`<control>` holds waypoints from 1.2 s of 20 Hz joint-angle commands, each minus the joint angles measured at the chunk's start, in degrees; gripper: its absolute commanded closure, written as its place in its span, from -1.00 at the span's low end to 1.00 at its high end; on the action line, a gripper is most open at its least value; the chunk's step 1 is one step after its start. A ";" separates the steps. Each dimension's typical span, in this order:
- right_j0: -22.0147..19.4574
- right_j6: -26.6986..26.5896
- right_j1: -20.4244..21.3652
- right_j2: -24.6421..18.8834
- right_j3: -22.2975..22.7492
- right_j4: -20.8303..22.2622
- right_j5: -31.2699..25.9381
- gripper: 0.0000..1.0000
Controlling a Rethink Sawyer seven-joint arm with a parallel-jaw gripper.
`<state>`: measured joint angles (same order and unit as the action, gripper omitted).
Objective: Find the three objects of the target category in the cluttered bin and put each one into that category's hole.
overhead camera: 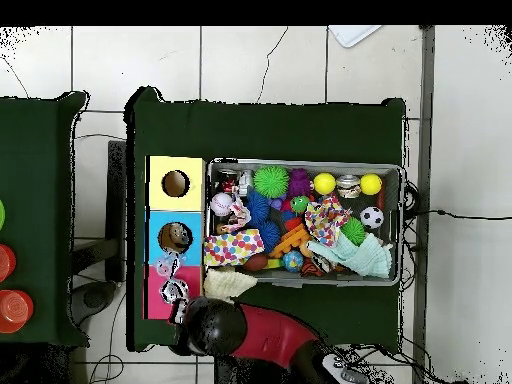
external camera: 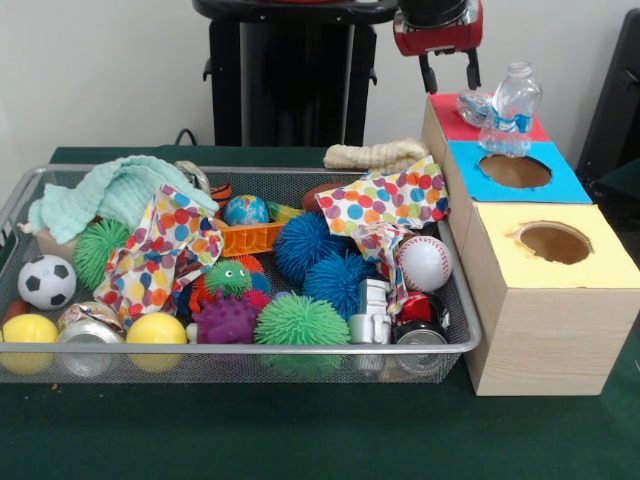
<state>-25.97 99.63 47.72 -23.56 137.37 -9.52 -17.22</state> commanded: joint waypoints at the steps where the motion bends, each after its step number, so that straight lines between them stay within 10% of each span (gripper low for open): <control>1: -2.10 6.87 -3.74 -2.56 0.29 1.15 4.24 -1.00; 24: -9.17 9.59 -5.04 -13.79 3.63 -0.28 8.12 -1.00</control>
<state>-33.34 99.63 44.08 -31.52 142.07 -9.48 -13.00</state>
